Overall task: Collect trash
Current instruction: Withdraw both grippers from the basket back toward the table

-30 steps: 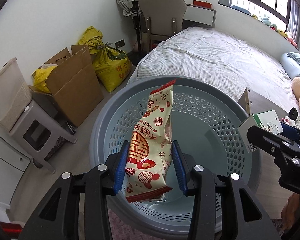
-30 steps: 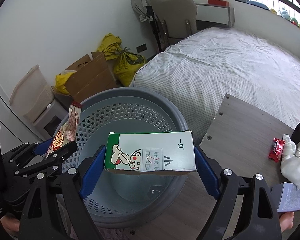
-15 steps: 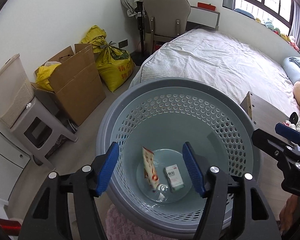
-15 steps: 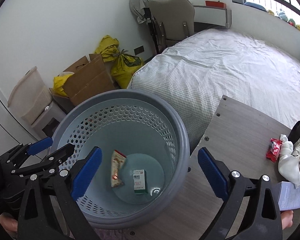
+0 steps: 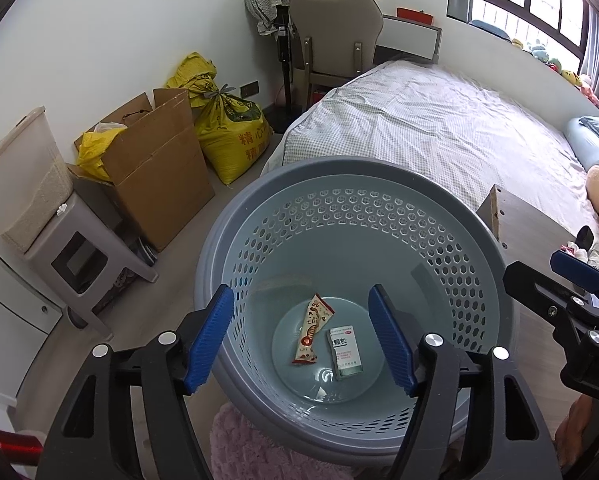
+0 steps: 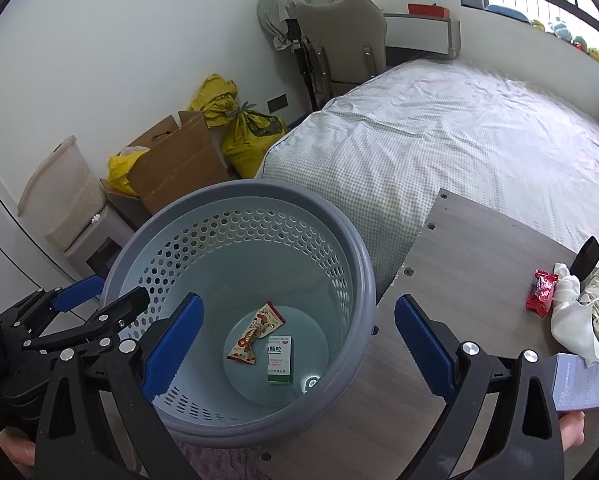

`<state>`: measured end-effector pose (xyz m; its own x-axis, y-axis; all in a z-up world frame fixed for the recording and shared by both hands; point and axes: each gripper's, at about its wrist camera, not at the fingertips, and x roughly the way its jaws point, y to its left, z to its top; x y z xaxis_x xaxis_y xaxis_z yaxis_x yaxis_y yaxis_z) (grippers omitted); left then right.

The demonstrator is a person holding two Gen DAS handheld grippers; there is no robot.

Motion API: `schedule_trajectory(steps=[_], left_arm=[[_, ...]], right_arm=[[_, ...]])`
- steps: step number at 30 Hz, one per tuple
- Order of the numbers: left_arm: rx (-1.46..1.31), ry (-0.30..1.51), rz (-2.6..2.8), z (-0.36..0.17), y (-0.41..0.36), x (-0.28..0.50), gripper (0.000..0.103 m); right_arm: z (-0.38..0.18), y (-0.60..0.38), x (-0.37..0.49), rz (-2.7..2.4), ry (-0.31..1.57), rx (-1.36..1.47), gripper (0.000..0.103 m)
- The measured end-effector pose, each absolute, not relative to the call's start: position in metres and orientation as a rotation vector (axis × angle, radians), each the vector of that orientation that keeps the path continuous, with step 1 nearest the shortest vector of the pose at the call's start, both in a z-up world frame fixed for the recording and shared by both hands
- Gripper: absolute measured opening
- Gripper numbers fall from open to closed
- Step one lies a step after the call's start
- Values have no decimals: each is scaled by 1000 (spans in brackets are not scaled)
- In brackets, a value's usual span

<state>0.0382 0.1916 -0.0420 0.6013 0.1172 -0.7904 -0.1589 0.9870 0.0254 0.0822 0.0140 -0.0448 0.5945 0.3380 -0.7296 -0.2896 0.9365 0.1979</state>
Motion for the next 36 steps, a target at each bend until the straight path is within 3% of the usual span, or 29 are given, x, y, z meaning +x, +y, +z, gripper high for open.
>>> schedule_trajectory(steps=[36], left_arm=[[-25,850,56,-19,118,-9,70]], right_arm=[[-22,-79,12,199,790,138,95]])
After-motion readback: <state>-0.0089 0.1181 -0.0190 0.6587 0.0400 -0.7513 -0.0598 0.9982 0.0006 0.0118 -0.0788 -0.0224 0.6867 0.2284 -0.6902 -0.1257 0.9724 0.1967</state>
